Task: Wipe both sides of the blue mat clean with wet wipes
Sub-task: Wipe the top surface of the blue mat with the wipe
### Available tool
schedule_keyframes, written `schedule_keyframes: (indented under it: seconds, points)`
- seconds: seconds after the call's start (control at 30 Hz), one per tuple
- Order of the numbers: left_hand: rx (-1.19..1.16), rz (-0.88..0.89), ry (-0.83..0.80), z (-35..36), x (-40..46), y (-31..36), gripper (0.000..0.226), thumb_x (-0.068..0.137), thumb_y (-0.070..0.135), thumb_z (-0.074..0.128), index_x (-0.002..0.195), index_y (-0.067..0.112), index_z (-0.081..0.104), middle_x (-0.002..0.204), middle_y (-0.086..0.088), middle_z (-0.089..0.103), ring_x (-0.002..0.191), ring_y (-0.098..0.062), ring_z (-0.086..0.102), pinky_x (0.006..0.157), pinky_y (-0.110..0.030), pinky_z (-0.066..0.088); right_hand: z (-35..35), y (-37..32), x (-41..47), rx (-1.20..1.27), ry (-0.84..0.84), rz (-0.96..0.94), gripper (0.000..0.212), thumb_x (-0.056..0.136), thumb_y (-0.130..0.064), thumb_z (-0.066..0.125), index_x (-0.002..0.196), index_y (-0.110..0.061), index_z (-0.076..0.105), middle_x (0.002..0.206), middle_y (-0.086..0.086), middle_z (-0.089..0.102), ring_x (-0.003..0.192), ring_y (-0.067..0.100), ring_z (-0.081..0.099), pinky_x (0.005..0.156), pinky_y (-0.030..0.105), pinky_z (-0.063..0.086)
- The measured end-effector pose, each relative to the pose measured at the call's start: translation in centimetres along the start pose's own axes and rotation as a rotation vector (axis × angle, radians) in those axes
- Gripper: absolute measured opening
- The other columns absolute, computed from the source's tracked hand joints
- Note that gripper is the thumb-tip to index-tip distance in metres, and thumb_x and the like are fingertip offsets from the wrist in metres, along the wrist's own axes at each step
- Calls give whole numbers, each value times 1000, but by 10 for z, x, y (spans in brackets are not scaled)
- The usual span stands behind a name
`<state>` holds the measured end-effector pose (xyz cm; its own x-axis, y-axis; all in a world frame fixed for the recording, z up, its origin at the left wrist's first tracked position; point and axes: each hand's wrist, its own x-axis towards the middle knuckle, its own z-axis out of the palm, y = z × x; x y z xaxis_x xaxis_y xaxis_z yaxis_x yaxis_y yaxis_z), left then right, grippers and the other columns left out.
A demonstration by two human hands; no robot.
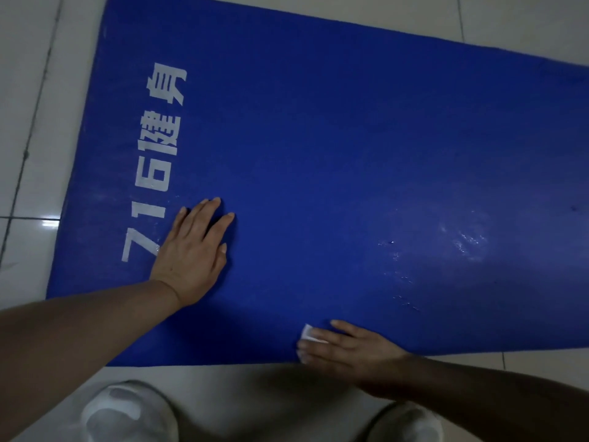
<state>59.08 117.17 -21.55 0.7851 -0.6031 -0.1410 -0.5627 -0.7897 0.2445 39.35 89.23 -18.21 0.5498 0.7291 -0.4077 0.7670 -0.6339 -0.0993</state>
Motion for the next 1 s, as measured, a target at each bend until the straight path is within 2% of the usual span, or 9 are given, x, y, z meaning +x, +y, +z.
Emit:
schedule_keyframes:
  seconds: [0.1, 0.27, 0.33, 0.47, 0.57, 0.63, 0.77, 0.83, 1.0]
  points:
    - [1, -7, -1, 0, 0, 1, 54, 93, 29, 27, 137, 4, 45, 148, -19, 35, 137, -36, 33, 115, -52, 20, 0, 8, -23, 35, -32, 25, 100, 73, -15, 74, 153, -21, 14, 158, -5, 17, 146, 16, 16, 114, 35, 19]
    - [19, 10, 17, 1, 0, -1, 53, 93, 28, 28, 136, 3, 45, 147, -20, 35, 136, -36, 34, 118, -40, 6, -6, 3, 18, -10, 52, -43, 82, 77, -21, 68, 148, -18, 28, 156, -3, 25, 144, 19, 20, 115, 36, 16]
    - [22, 11, 8, 1, 0, 0, 53, 93, 28, 29, 136, 3, 45, 147, -20, 35, 135, -36, 34, 118, -40, 6, -4, 2, 18, -3, 49, -36, 85, 77, -20, 68, 150, -19, 25, 157, -4, 23, 145, 20, 17, 115, 37, 14]
    - [13, -2, 15, 1, 0, 0, 53, 92, 26, 28, 137, 3, 45, 148, -20, 35, 136, -36, 32, 117, -46, 13, 7, 8, -24, 18, -16, 27, 96, 72, -19, 72, 151, -22, 18, 156, -7, 22, 145, 16, 16, 113, 38, 21]
    - [-12, 68, 67, 2, 2, 16, 51, 88, 17, 28, 136, 6, 42, 147, -21, 34, 136, -36, 30, 118, -45, 11, 18, -5, -32, 25, 95, 155, 68, 87, -18, 46, 150, -21, 23, 155, -5, 27, 145, 17, 17, 120, 40, 12]
    - [-36, 115, 70, 5, 7, 36, 50, 87, 16, 29, 136, 9, 39, 148, -20, 33, 137, -35, 30, 117, -49, 17, 18, -22, -7, 110, 158, 288, 64, 89, -22, 33, 151, -20, 21, 157, -4, 22, 145, 17, 13, 117, 36, 7]
    - [-25, 150, 44, 10, 24, 57, 51, 88, 21, 32, 137, 9, 40, 149, -20, 33, 138, -34, 28, 115, -47, 14, 10, -53, 65, 383, 404, 569, 53, 88, -13, 37, 141, -17, 38, 152, -1, 30, 143, 17, 22, 116, 34, 18]
    - [5, 157, 26, 11, 30, 54, 51, 90, 24, 32, 137, 8, 43, 149, -20, 33, 138, -33, 27, 115, -47, 14, 3, -58, 81, 446, 500, 701, 53, 86, -10, 38, 139, -15, 40, 152, 0, 31, 143, 17, 25, 116, 34, 21]
    - [28, 163, -13, 11, 31, 51, 53, 92, 28, 30, 136, 6, 49, 149, -19, 36, 138, -31, 31, 115, -47, 15, 2, -59, 71, 516, 469, 790, 57, 86, -12, 37, 143, -16, 37, 152, 1, 34, 143, 16, 27, 114, 35, 23]
